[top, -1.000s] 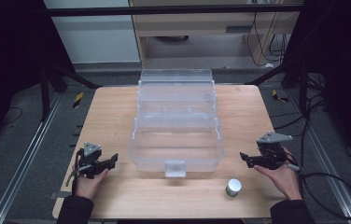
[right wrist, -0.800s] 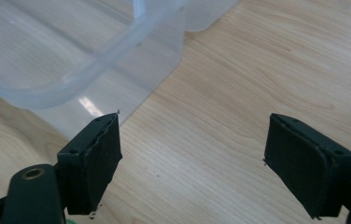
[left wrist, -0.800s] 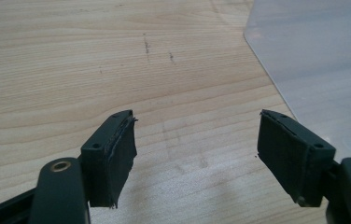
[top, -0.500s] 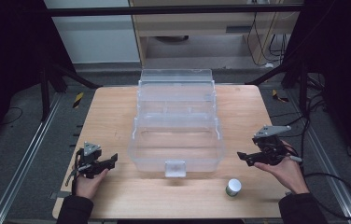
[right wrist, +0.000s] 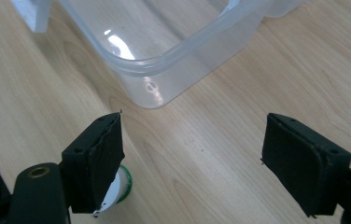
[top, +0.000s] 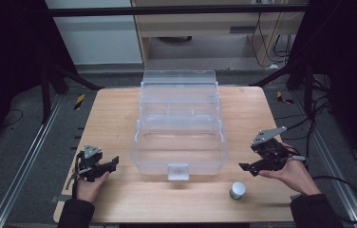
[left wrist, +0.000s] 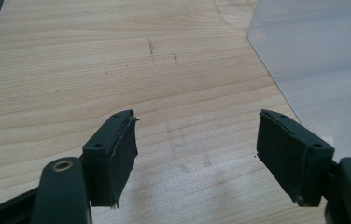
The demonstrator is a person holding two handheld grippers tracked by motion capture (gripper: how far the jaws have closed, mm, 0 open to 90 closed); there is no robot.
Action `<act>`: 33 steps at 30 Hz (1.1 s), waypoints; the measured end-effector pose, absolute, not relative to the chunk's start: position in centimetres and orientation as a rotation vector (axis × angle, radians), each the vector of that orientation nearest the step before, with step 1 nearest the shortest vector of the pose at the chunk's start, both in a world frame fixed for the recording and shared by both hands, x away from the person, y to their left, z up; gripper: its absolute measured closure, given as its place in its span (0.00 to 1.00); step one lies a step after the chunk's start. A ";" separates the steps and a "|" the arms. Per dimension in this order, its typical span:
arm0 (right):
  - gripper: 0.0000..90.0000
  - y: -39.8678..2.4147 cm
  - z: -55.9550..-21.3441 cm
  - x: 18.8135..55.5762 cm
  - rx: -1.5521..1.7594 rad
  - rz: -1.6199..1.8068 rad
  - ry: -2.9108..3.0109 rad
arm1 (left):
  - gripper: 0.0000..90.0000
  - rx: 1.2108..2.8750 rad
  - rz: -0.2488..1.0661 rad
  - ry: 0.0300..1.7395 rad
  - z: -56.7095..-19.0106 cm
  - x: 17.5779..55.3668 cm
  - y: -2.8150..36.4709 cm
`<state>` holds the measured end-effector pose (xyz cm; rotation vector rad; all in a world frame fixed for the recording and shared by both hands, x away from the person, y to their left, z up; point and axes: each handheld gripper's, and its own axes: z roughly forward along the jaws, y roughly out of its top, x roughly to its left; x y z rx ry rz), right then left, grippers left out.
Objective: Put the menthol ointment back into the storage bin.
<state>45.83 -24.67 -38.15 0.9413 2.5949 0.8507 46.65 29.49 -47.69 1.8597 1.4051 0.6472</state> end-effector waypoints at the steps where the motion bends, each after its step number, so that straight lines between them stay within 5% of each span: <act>1: 0.23 -24.6 -38.1 45.8 0.938 0.847 2.600 | 0.31 1.860 0.650 1.404 -47.7 46.6 29.5; 33: 0.31 -22.3 -38.4 43.8 0.572 0.598 2.918 | 0.31 1.862 0.631 1.409 -47.7 46.7 29.6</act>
